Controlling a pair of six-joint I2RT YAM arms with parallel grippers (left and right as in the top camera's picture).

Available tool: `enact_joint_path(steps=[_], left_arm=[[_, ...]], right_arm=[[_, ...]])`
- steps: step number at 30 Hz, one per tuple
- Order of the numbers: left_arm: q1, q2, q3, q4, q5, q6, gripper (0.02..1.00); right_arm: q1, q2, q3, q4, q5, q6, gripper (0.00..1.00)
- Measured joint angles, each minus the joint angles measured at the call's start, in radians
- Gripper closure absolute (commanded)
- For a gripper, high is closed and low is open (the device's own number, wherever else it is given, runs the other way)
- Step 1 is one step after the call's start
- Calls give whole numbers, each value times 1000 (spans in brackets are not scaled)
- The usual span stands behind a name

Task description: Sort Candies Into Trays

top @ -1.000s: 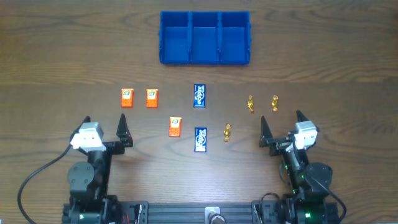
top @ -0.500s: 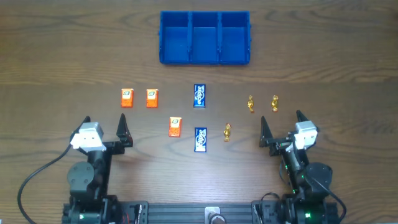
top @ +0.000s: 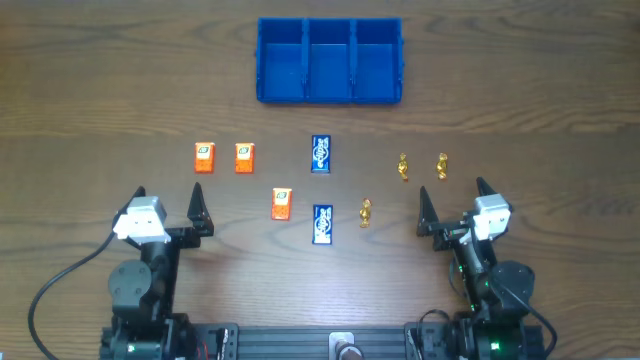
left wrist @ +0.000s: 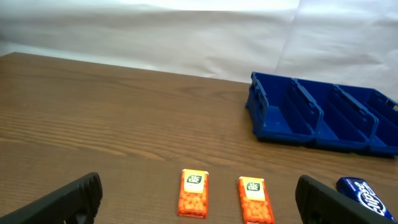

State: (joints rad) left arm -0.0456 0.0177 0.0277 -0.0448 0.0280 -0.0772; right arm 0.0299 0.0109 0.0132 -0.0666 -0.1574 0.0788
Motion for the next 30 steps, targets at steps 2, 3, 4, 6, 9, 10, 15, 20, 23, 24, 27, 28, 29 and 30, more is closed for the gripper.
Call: enact_joint_path(steps=[2,3,4,6,9,10,15,20,23,24,27,28,29,30], left_arm=[[0,0,0,0,0,0,20],[0,0,0,0,0,0,20],[0,0,0,0,0,0,20],[0,0,0,0,0,0,20],[0,0,0,-2,0,0,20],[0,3,3,-11,0,-4,20],[3,300,211,-219,-5,-22,20],[5,795,612,-287,-7,-12,20],[5,1138,737,-290,0,-6,20],[5,1208,758,-294,1,-3,20],[5,1455,861,-327,19,12,23],[5,1518,893,-348,23,22,20],[5,1566,919,-363,27,31,18],[5,1609,940,-364,31,42,18]], right_arm=[[0,0,0,0,0,0,3],[0,0,0,0,0,0,3],[0,0,0,0,0,0,3],[0,0,0,0,0,0,3],[0,0,0,0,0,0,3],[0,0,0,0,0,0,3],[0,0,-1,0,1,0,3],[0,1,-2,2,1,0,3],[0,-1,-2,2,1,0,3],[0,0,-2,2,2,0,3],[0,-1,-2,2,1,0,3],[0,-1,-2,1,1,0,3],[0,0,-2,2,1,0,3],[0,-1,-2,2,1,0,3]])
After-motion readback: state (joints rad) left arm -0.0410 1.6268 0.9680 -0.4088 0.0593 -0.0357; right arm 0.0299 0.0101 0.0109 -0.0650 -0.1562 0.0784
